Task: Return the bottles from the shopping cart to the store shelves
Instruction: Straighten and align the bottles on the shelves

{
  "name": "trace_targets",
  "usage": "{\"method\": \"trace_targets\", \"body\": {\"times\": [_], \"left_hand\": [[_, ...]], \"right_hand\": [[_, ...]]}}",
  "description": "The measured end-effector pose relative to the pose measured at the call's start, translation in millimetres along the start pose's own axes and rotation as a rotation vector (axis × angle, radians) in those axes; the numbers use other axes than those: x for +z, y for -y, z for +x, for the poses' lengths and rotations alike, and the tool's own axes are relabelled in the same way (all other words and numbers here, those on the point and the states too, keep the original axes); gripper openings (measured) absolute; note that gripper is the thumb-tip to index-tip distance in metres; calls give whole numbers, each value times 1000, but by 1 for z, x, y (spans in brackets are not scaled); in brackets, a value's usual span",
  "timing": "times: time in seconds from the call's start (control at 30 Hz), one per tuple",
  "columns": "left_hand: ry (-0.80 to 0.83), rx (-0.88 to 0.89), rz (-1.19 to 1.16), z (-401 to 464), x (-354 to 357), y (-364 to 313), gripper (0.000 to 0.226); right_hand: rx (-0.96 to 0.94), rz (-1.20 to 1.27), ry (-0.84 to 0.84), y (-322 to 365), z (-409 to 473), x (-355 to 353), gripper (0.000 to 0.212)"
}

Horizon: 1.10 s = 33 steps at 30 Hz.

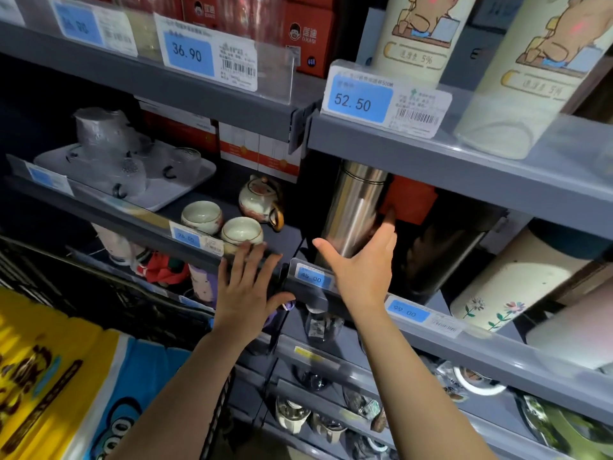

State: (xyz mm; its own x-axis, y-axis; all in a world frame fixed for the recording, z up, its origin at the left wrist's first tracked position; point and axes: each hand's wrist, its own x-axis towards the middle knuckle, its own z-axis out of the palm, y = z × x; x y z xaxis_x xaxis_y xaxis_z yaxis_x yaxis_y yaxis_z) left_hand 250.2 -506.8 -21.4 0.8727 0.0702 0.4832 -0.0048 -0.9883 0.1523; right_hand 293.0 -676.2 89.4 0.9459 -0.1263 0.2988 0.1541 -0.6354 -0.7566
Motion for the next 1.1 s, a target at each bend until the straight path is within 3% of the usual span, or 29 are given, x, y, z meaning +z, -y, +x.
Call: {"method": "trace_targets", "body": {"times": [0.17,0.4,0.6,0.83,1.1], "left_hand": [[-11,17,3,0,-1,-1,68],[31,-1,4,0,-2,-3,69],[36,0,-4,0,-4,-4,69],[89,-25,-6,-1,-5,-6,71],[142,-40,7,-1,-11,-7,71]], "right_hand": [[-48,76,45,-9,-4,-3,72],[-19,-42,-3,0,-1,-2,93],[-57,44,56,-9,-3,-4,72],[-88,-1,13,-3,-5,-6,94],[-69,113,93,-9,-5,-8,77]]}}
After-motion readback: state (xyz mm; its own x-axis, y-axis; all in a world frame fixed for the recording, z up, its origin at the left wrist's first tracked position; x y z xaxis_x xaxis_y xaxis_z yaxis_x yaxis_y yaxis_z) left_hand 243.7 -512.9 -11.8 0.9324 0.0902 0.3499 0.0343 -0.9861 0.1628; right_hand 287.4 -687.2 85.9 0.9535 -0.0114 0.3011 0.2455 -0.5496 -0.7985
